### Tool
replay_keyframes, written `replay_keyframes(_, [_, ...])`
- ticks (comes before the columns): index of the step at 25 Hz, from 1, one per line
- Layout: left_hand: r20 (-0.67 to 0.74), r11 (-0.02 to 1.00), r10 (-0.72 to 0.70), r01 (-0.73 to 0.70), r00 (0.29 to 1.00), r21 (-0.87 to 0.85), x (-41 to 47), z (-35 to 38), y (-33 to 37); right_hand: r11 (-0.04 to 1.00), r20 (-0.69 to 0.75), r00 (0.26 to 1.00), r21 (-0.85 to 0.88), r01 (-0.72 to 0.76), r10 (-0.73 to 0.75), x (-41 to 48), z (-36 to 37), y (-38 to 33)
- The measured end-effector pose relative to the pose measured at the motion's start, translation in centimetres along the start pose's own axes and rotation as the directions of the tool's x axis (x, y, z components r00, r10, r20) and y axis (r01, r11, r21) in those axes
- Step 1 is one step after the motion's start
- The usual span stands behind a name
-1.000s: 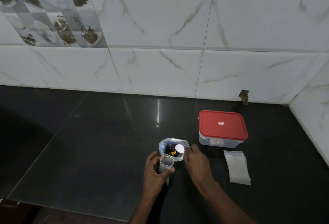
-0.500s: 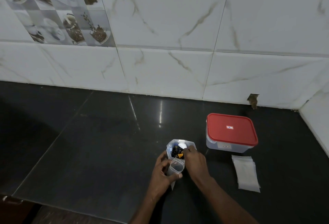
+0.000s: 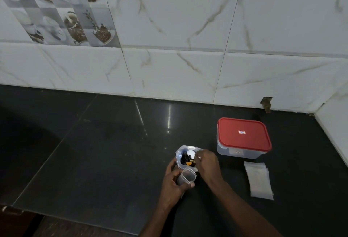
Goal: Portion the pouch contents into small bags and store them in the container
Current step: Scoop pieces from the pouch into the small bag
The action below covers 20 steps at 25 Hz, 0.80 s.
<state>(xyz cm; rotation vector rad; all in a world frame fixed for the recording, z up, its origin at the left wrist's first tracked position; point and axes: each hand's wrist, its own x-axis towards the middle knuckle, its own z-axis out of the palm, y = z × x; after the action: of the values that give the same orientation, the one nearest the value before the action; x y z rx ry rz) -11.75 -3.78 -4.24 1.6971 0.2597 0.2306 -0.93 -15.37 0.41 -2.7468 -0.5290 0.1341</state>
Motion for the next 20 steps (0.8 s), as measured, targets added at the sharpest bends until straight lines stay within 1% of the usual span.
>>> replay_keyframes(2, [-0.012,1.0,0.015,-0.015,1.0,-0.014,-0.1,0.1,-0.1,0.997,0.066,0.995,-0.028,0.077,-0.075,-0.1,0.0,0.1])
replay_keyframes(4, [-0.019,0.999,0.027,-0.028,0.999,-0.021,0.0,0.2,-0.4,0.99,0.116,0.983,0.008,0.14,-0.14,-0.8,0.2,0.0])
replay_keyframes(5, [-0.021,0.999,0.032,-0.032,0.999,-0.018,0.0,0.3,-0.5,0.988,0.123,0.981,0.022,0.151,-0.153,-0.9,0.5,0.1])
replay_keyframes(6, [-0.016,0.999,0.034,-0.034,0.999,-0.013,0.0,0.3,-0.7,0.99,0.095,0.985,0.01,0.141,-0.142,-0.6,0.8,0.2])
replay_keyframes(7, [-0.009,0.999,0.035,-0.035,0.999,-0.005,-0.1,0.3,-0.8,0.994,0.061,0.992,0.001,0.109,-0.109,-0.3,1.0,0.1])
replay_keyframes(9, [-0.015,0.999,0.037,-0.037,0.999,0.004,-0.2,0.3,-0.9,0.998,0.014,0.999,0.05,0.047,-0.048,0.2,0.9,0.0])
replay_keyframes(11, [-0.017,0.999,0.037,-0.037,0.999,-0.002,-0.1,0.4,-0.9,0.996,0.009,1.0,0.084,-0.006,0.005,0.6,0.5,-0.2])
replay_keyframes(12, [-0.02,0.999,0.038,-0.038,0.999,0.005,-0.2,0.4,-1.0,0.993,-0.001,0.998,0.107,-0.056,0.056,0.8,0.5,-0.1])
replay_keyframes(13, [-0.021,0.999,0.035,-0.035,0.999,0.019,-0.1,0.4,-1.0,0.979,0.007,0.993,0.166,-0.119,0.12,1.0,0.3,-0.1])
replay_keyframes(16, [-0.038,0.999,0.018,-0.016,0.999,0.044,0.0,0.5,-1.2,0.891,0.059,0.971,0.388,-0.237,0.233,1.5,0.2,0.2])
replay_keyframes(18, [-0.055,0.997,-0.008,0.012,0.998,0.072,0.0,0.5,-1.1,0.831,0.089,0.962,0.487,-0.269,0.259,1.2,-0.6,0.3])
replay_keyframes(20, [-0.079,0.998,-0.032,0.037,0.996,0.06,0.1,0.6,-0.8,0.777,0.12,0.957,0.562,-0.285,0.264,0.5,-1.8,0.4])
